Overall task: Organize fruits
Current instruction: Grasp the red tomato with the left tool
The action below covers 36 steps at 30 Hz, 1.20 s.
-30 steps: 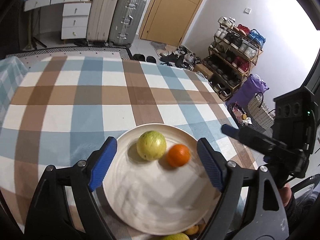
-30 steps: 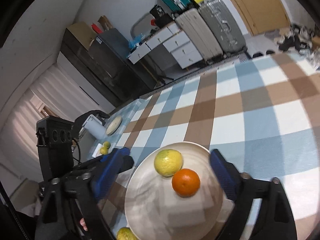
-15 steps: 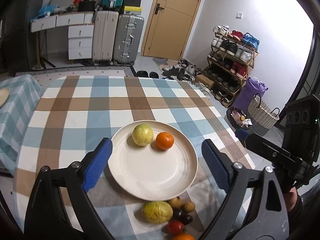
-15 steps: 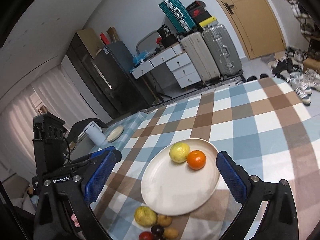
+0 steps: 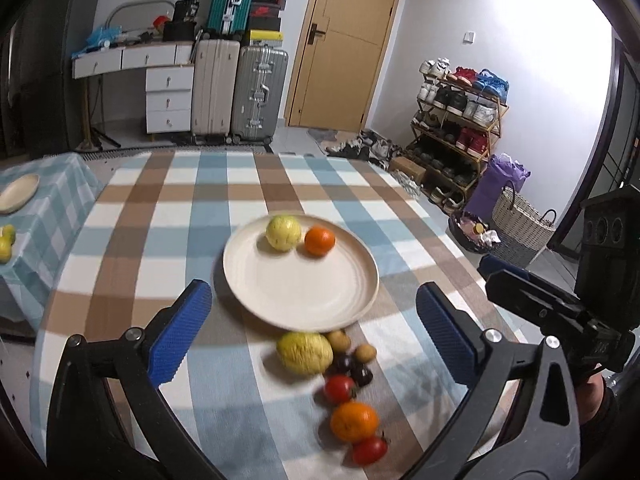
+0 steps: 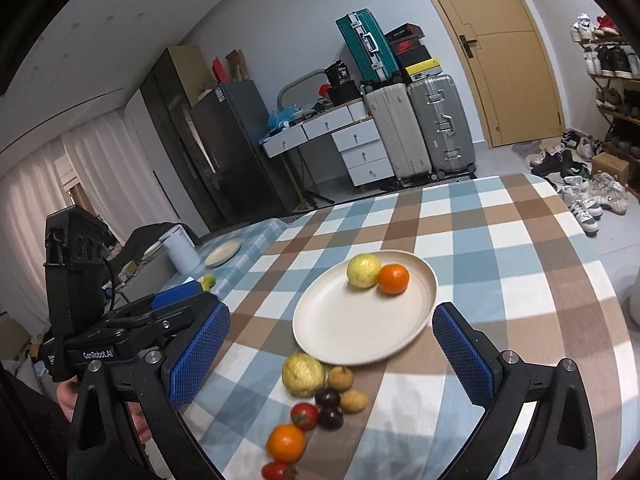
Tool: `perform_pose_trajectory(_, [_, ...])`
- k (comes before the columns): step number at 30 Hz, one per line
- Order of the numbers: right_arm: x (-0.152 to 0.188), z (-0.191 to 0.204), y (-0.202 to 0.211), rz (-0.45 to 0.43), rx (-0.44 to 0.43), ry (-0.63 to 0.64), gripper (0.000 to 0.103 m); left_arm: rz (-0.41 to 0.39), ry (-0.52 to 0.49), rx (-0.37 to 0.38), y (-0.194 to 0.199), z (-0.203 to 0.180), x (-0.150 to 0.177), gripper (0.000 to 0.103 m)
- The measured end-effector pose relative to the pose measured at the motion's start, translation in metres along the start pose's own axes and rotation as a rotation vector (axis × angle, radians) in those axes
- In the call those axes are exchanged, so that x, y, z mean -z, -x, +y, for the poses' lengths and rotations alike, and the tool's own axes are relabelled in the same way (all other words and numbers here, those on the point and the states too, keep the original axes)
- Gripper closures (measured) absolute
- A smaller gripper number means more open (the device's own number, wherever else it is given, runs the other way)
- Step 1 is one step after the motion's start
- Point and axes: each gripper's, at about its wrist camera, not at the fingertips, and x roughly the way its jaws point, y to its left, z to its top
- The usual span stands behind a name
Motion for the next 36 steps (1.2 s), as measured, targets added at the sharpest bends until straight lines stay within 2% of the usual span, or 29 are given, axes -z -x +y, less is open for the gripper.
perform_pose_trajectory(4, [0.015,0.009,0.009,0.006,0.030,0.024,0.000,0.035,0.001,0.008,0.007,-0.002,0.023,0.001])
perform_pose_trajectory(17, [0.054,0.027,0.031,0.027,0.120,0.084,0.000,0.189,0.049,0.034,-0.010,-0.012,0.097,0.001])
perform_pose_trajectory(23, [0.063,0.027,0.036,0.039,0.134,0.093,0.000,0.253,0.065,0.049,-0.026,-0.016,0.122,0.001])
perform_pose_trajectory(28, [0.069,0.025,0.041,0.044,0.148,0.089,0.000,0.275,0.051,0.046,-0.036,-0.023,0.135,0.002])
perform_pose_trajectory(36, [0.078,0.020,0.037,0.070,0.158,0.073,0.000,0.301,0.037,0.071,-0.042,-0.028,0.140,0.033])
